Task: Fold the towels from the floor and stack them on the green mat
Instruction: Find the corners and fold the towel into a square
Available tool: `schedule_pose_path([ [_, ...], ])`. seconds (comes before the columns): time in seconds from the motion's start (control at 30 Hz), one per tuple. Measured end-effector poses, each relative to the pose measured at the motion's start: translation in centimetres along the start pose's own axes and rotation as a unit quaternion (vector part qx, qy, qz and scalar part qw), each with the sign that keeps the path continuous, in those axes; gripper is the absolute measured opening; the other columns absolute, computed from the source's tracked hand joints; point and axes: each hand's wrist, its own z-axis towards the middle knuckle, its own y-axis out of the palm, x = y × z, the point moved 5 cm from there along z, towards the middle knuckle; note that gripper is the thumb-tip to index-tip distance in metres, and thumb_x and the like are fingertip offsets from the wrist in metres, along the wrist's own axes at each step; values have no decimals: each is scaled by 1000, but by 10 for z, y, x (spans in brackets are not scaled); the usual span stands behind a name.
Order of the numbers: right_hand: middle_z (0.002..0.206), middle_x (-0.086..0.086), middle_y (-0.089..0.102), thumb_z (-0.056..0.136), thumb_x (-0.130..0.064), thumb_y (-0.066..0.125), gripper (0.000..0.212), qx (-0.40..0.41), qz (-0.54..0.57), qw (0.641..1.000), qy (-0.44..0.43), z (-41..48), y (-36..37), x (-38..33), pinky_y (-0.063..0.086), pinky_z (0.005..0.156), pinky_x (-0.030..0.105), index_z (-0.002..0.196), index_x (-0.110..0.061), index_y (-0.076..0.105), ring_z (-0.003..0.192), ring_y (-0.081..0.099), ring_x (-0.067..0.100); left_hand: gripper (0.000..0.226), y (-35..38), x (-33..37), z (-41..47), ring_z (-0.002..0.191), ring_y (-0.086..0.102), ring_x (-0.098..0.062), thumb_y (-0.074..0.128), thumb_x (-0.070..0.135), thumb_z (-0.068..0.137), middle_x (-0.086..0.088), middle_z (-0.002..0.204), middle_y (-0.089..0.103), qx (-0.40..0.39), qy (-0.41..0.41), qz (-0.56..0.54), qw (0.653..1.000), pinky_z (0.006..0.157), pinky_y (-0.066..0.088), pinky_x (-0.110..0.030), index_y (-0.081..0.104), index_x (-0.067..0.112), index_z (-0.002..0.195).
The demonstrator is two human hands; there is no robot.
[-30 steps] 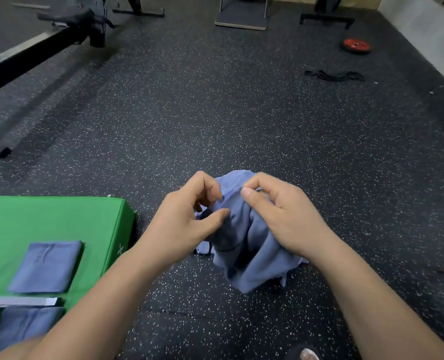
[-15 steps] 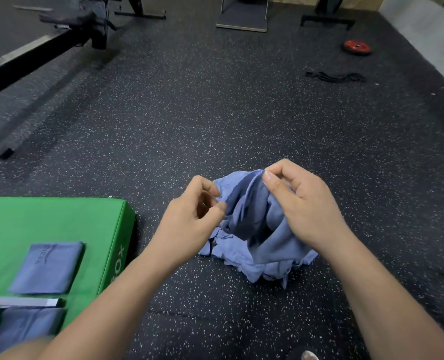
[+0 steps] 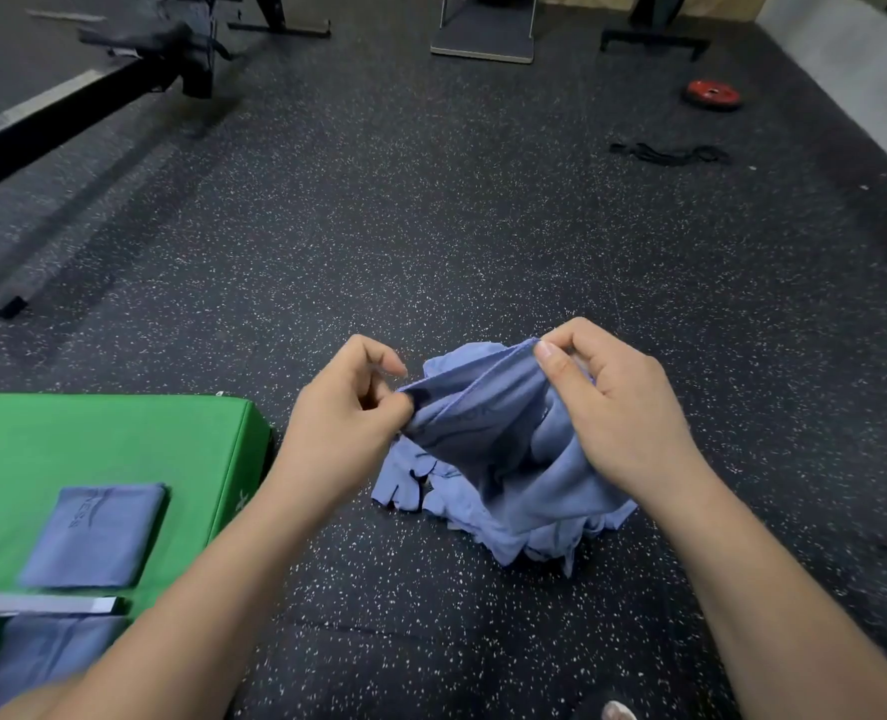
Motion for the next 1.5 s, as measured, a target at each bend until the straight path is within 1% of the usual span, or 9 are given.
schedule_pose_path([
  [0.17,71,12,63,109,-40,55,22,-27,-25,999,0,-1,7,2,52,75,45,94,-26,62,73,59,27,15,-3,-14,5,49,47,-15,68,22,90,-1,62,63,-46,-49,90,994,52,41,-29,62,35,94],
  [0.37,70,14,61,108,-40,55,18,-61,-18,998,4,-3,16,0,52,73,47,97,-28,62,71,57,31,44,8,-7,-4,99,68,-3,65,12,84,15,112,72,-174,-4,94,980,86,58,-34,69,44,114],
  [0.43,72,13,62,108,-39,56,17,-69,-9,998,-3,-4,21,-1,53,75,48,96,-30,62,72,58,30,45,19,-2,-11,88,68,-5,62,8,89,14,107,75,-213,-6,33,976,79,56,-32,69,40,120],
  [0.53,74,10,66,109,-38,56,16,-80,-11,997,-10,-5,29,-2,53,78,49,96,-30,62,75,61,30,16,29,11,-17,73,58,-7,67,26,99,7,86,70,-186,27,-1,982,72,49,-32,71,31,114],
  [0.83,63,9,59,109,-33,59,10,-81,-10,996,-18,-11,43,-7,45,67,40,101,-29,65,56,49,17,7,31,20,-19,74,62,-11,72,33,92,9,78,68,-28,122,99,987,73,54,-39,71,26,89],
  [0.97,56,-6,45,108,-29,61,12,-82,-3,997,-10,-9,39,-6,32,56,26,119,-34,63,55,41,11,32,24,12,-14,74,64,-24,67,47,93,1,72,69,-19,57,83,995,71,55,-46,71,17,86],
  [1.13,57,-10,40,108,-22,56,27,-139,-3,990,13,-12,46,-5,32,57,26,131,-35,50,55,40,9,19,22,5,-12,69,63,-14,72,40,99,6,76,74,-35,22,68,997,76,57,-42,76,25,90],
  [1.3,64,-4,44,106,-17,48,34,-171,-14,984,46,-13,55,-5,55,68,45,130,-40,45,59,57,24,34,30,7,-19,77,64,-27,62,42,105,-5,75,70,-41,29,74,996,74,54,-46,70,13,88],
  [1.5,67,-3,47,110,-19,42,29,-186,13,978,98,-17,57,-10,55,59,33,132,-38,42,49,70,26,27,38,9,-25,58,45,-13,66,31,102,-4,63,61,-46,47,98,993,63,45,-37,66,17,79],
])
